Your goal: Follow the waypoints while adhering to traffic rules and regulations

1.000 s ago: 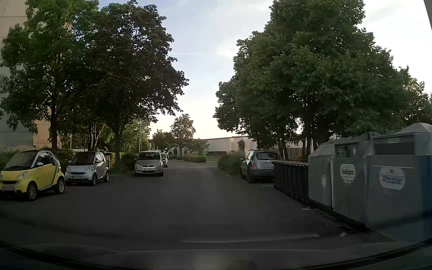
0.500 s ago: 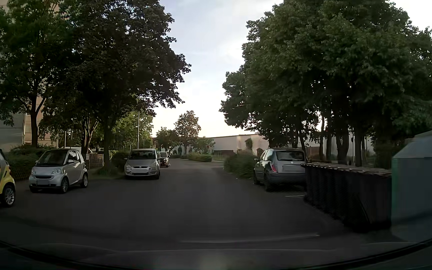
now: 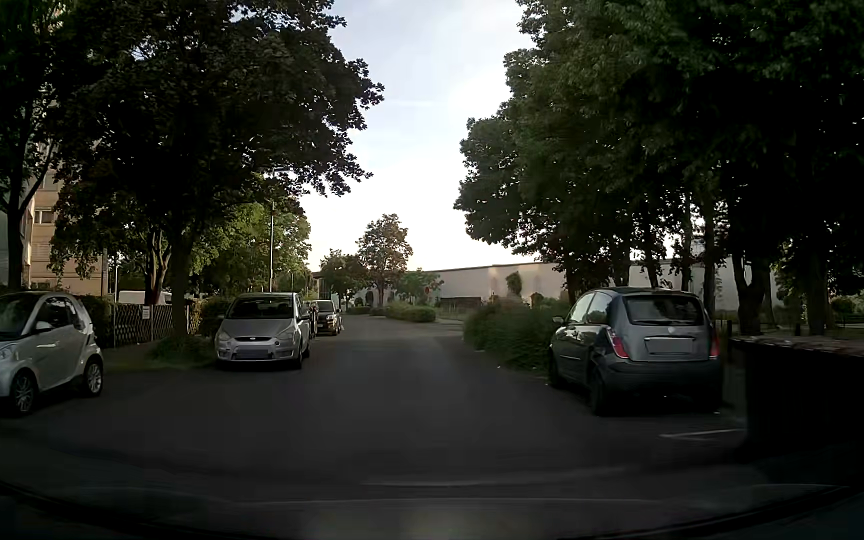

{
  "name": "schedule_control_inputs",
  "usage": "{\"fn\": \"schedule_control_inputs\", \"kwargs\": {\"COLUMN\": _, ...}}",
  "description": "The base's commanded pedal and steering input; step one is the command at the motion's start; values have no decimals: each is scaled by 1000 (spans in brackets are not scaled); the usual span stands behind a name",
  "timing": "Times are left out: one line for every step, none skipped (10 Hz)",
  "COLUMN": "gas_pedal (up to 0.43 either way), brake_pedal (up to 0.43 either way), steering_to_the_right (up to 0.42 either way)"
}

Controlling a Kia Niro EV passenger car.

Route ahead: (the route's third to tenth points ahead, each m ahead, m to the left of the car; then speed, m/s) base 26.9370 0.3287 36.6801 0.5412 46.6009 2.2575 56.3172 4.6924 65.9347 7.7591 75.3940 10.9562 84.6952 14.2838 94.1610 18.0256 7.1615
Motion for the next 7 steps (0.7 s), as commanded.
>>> {"fn": "schedule_control_inputs", "kwargs": {"gas_pedal": 0, "brake_pedal": 0, "steering_to_the_right": -23}}
{"fn": "schedule_control_inputs", "kwargs": {"gas_pedal": 0, "brake_pedal": 0, "steering_to_the_right": -19}}
{"fn": "schedule_control_inputs", "kwargs": {"gas_pedal": 0, "brake_pedal": 0, "steering_to_the_right": -17}}
{"fn": "schedule_control_inputs", "kwargs": {"gas_pedal": 0, "brake_pedal": 0, "steering_to_the_right": -14}}
{"fn": "schedule_control_inputs", "kwargs": {"gas_pedal": 0, "brake_pedal": 0, "steering_to_the_right": -13}}
{"fn": "schedule_control_inputs", "kwargs": {"gas_pedal": 0, "brake_pedal": 0, "steering_to_the_right": -12}}
{"fn": "schedule_control_inputs", "kwargs": {"gas_pedal": 0, "brake_pedal": 0, "steering_to_the_right": -9}}
